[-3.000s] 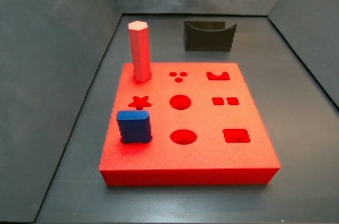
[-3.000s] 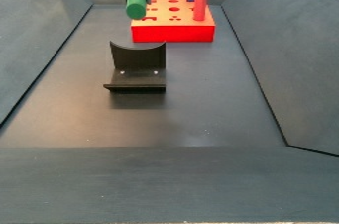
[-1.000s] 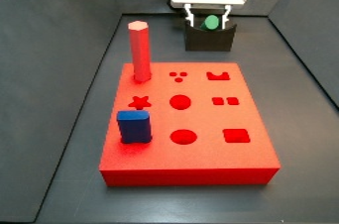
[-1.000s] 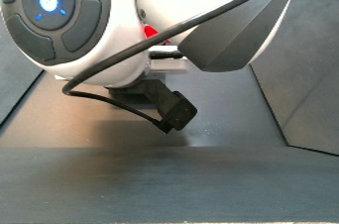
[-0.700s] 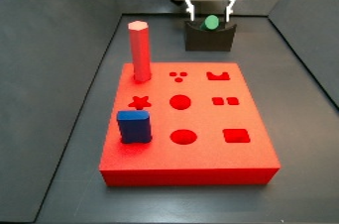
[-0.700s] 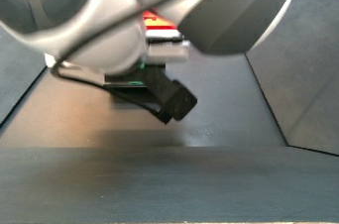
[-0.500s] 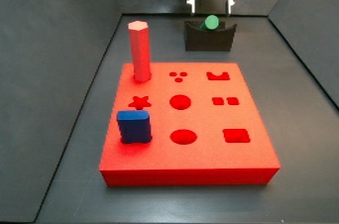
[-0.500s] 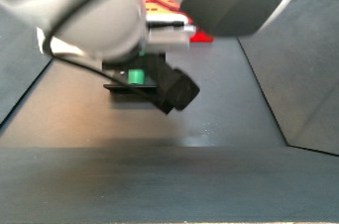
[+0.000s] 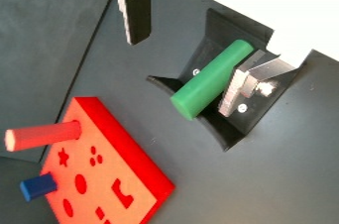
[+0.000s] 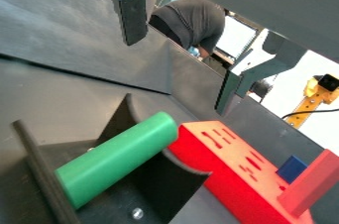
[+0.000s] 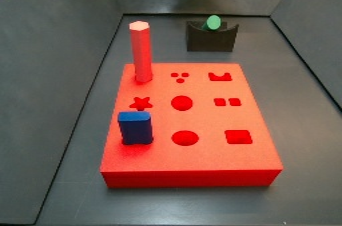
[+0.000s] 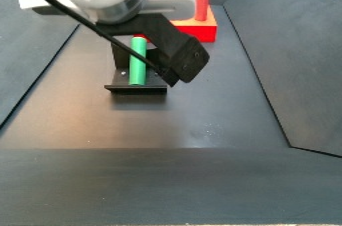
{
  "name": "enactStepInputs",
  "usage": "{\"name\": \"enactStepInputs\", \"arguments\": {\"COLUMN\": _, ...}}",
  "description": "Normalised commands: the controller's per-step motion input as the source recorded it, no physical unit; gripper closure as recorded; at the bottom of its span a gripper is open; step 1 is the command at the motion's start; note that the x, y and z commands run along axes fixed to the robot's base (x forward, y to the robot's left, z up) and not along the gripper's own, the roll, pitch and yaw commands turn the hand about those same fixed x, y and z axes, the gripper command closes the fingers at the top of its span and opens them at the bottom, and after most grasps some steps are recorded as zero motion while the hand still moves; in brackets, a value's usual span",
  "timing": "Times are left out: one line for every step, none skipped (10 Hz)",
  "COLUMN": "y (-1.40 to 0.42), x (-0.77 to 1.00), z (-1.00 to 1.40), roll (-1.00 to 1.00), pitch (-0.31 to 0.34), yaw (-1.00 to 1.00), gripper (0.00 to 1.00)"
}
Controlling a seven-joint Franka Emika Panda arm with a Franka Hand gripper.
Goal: Pick up the round object. Move up. Place the round object on the fixture. Regrasp the round object. Move to above the board. Insert the round object.
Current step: Regrasp the round object.
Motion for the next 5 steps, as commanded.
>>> {"name": "enactStepInputs", "arguments": {"y": -1.0, "x": -0.08, "z": 0.83, "roll": 1.0, "pitch": 0.068, "yaw": 0.01, "gripper": 0.0}}
{"name": "enactStepInputs", "arguments": {"y": -1.0, "x": -0.09, "z": 0.82, "roll": 1.0, "pitch": 0.061, "yaw": 0.01, "gripper": 0.0}}
{"name": "enactStepInputs", "arguments": {"y": -0.99, "x": -0.13, "z": 0.72, "roll": 1.0, "pitch": 0.046, "yaw": 0.0, "gripper": 0.0}}
{"name": "enactStepInputs", "arguments": {"y": -0.89, "x": -0.12, "z": 0.59, "roll": 1.0, "pitch": 0.043, "yaw": 0.0, "gripper": 0.0}}
{"name": "enactStepInputs", "arguments": {"y": -0.72, "x": -0.09, "z": 0.37, "roll": 1.0, "pitch": 0.041, "yaw": 0.0, "gripper": 0.0}}
